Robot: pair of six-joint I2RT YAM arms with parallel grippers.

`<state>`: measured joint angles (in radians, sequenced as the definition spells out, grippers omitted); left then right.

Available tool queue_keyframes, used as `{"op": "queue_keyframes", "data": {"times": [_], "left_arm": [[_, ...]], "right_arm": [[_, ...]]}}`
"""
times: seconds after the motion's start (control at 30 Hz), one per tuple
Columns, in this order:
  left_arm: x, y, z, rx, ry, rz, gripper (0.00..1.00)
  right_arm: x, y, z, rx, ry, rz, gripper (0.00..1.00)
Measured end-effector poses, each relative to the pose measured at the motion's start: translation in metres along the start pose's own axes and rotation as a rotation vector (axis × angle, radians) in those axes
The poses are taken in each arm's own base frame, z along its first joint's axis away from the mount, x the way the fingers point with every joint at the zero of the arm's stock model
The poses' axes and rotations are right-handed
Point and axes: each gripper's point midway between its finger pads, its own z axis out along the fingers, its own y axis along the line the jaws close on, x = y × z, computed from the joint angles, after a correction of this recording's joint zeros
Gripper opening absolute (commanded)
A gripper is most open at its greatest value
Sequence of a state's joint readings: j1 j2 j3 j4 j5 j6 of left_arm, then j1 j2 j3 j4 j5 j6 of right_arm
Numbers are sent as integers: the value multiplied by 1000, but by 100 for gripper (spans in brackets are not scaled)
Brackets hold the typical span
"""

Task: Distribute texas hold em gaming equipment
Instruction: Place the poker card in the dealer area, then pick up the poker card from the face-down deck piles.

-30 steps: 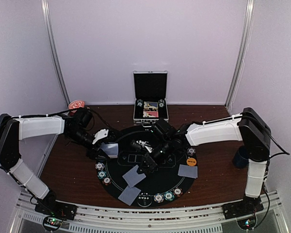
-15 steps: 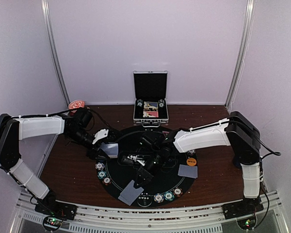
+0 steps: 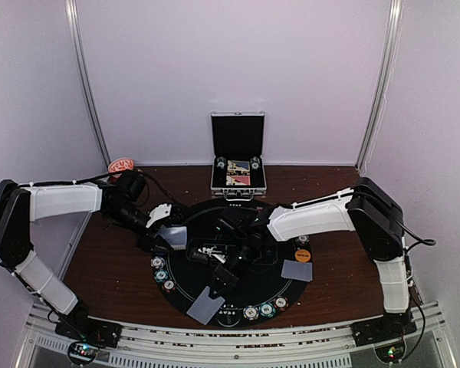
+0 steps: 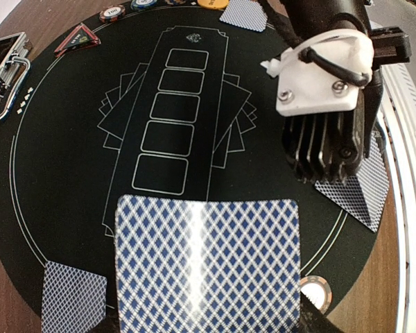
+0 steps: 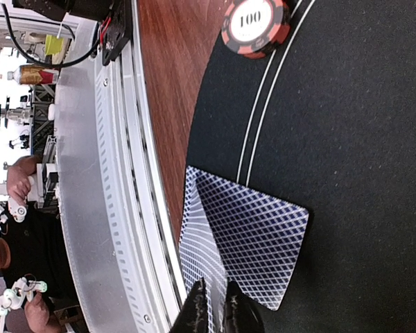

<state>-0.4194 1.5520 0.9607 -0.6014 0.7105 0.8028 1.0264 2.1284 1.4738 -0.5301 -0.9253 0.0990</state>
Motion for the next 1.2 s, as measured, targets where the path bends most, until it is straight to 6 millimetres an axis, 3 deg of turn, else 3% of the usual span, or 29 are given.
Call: {"op": "queue_keyframes", "data": {"times": [0.6, 0.93, 1.2], "left_arm": [[0, 0, 0, 0, 0, 0, 59], [0, 0, 0, 0, 0, 0, 59], [0, 0, 0, 0, 0, 0, 59]], "right_arm": [[-7, -12, 0, 75, -8, 5, 27], [-10, -21, -1, 129, -23, 8, 41], [-26, -20, -20, 197, -101, -2, 44]]}}
